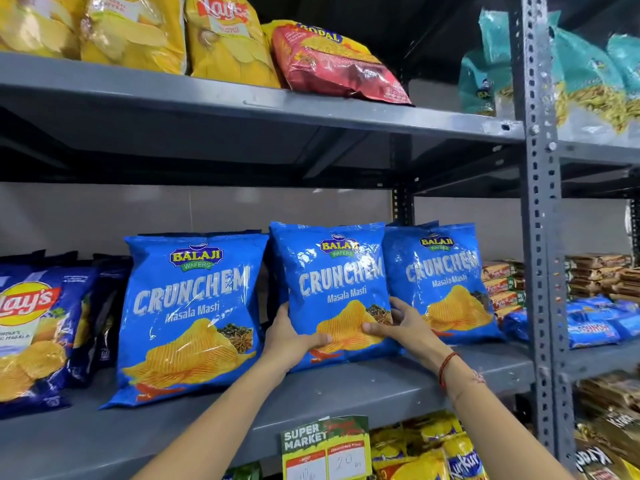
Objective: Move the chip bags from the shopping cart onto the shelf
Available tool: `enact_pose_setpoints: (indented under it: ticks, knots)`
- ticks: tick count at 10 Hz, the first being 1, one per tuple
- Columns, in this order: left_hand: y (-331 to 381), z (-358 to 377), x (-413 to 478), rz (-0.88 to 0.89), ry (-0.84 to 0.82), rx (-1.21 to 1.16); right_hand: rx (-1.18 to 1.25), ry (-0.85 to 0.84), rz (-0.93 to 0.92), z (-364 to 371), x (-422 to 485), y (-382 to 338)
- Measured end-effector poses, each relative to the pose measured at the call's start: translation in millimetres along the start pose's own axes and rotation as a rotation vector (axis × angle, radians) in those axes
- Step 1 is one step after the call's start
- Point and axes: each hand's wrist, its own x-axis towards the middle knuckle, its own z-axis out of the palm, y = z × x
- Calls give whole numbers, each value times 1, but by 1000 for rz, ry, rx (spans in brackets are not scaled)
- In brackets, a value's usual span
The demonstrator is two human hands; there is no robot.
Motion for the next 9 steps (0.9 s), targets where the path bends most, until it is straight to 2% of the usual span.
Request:
enact_pose_setpoints:
  ticks: [4,5,6,7,8,9]
  knots:
    - [1,6,-8,-48,21,37,46,45,-7,-3,-5,3]
    - [5,6,-15,-27,42,59,3,101,-3,-3,-11,2]
    - [7,6,-25,28,90,96,-68,240,-53,-5,-22,-8]
    - [7,2,-43,118,91,113,-149,413,-161,-6,-46,-30]
    - [3,-10,-60,256,52,129,-89,488,-290,-8,-82,-64]
    - [6,-28,-70,416,79,297,-4,544,-522,-12,-119,-99]
